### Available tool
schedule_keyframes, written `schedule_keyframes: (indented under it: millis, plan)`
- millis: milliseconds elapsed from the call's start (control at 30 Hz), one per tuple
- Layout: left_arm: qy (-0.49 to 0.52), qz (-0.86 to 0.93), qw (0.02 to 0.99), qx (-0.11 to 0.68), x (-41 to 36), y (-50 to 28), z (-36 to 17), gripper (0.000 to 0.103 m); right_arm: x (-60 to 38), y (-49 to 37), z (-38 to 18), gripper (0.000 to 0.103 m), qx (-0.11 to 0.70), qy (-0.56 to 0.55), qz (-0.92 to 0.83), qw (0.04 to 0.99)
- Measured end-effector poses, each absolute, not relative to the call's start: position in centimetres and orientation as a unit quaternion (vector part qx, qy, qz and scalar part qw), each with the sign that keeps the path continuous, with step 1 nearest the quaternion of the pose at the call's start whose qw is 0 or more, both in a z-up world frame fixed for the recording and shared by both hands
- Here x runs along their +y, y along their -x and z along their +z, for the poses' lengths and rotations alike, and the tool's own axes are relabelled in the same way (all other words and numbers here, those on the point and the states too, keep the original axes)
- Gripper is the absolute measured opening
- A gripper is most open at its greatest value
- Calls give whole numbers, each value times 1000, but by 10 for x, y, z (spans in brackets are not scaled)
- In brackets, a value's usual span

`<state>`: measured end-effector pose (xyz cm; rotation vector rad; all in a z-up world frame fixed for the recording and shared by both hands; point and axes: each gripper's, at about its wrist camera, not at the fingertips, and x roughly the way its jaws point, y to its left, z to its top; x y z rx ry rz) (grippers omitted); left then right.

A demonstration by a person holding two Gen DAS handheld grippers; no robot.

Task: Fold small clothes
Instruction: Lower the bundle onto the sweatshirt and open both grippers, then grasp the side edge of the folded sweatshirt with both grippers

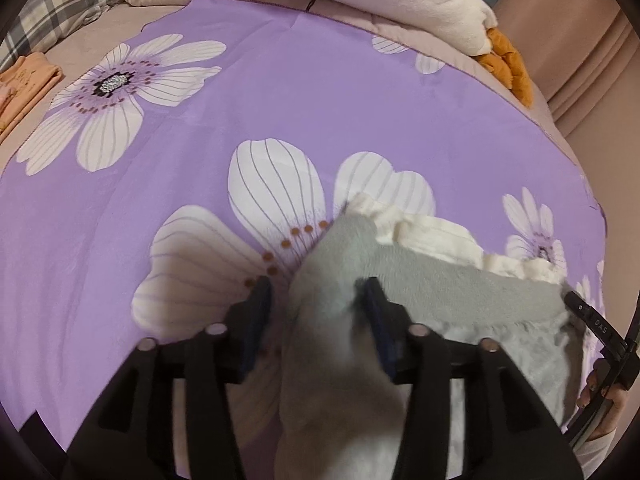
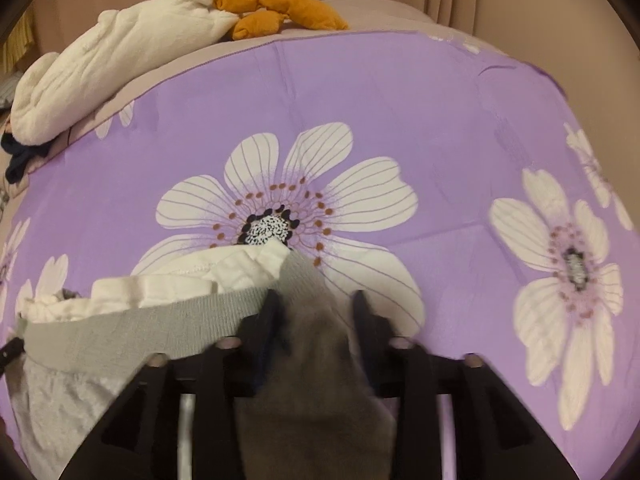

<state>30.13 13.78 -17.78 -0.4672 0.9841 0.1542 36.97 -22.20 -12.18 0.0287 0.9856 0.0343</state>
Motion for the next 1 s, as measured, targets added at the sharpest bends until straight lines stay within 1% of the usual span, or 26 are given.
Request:
schedule_keyframes:
  millis: [33,67,100,133,167,200,233,333,400,467,500,533,600,733,833,900,1000]
  plan:
    - [223,69,855,463,136,-296,-174,58,-222,-365,-116,52,468,-12,17,884]
    - [222,65,858,458,135,-290,-169,66,-223,-359,-109,54,462,-12,21,887]
    - [221,62,863,451,133,-282,-162,76,-224,-352,-101,59,457,-12,24,889]
    - [218,61,867,443,131,-273,-155,80,-225,-347,-96,67,454,-13,25,890]
    - [216,61,871,438,129,-266,-150,86,-227,-341,-90,71,449,-15,28,893]
    - [214,59,873,434,127,-258,-145,89,-229,-334,-83,78,443,-19,30,896]
    - [214,55,875,432,125,-249,-140,89,-229,-327,-77,83,438,-22,31,898]
    - [217,38,879,424,117,-226,-129,91,-228,-305,-62,84,424,-17,47,904]
    - [220,29,881,417,112,-211,-124,97,-228,-291,-55,85,414,-16,55,909]
    - [226,23,884,409,106,-196,-122,102,-229,-277,-50,89,408,-25,62,911]
    - [229,18,883,409,103,-190,-123,102,-230,-270,-50,94,408,-32,65,910]
    - [236,10,879,413,101,-184,-126,102,-232,-263,-50,95,408,-39,68,910]
    - [245,7,874,420,97,-174,-132,102,-234,-248,-54,95,410,-52,77,907]
    - [228,29,874,428,86,-157,-150,102,-246,-220,-73,95,421,-84,79,900]
    - [222,39,868,444,82,-153,-165,101,-263,-200,-87,95,417,-124,48,899]
    - [223,45,864,449,81,-151,-173,100,-274,-189,-98,95,408,-150,32,900]
    - [226,49,861,454,80,-150,-183,97,-283,-187,-111,95,421,-174,36,890]
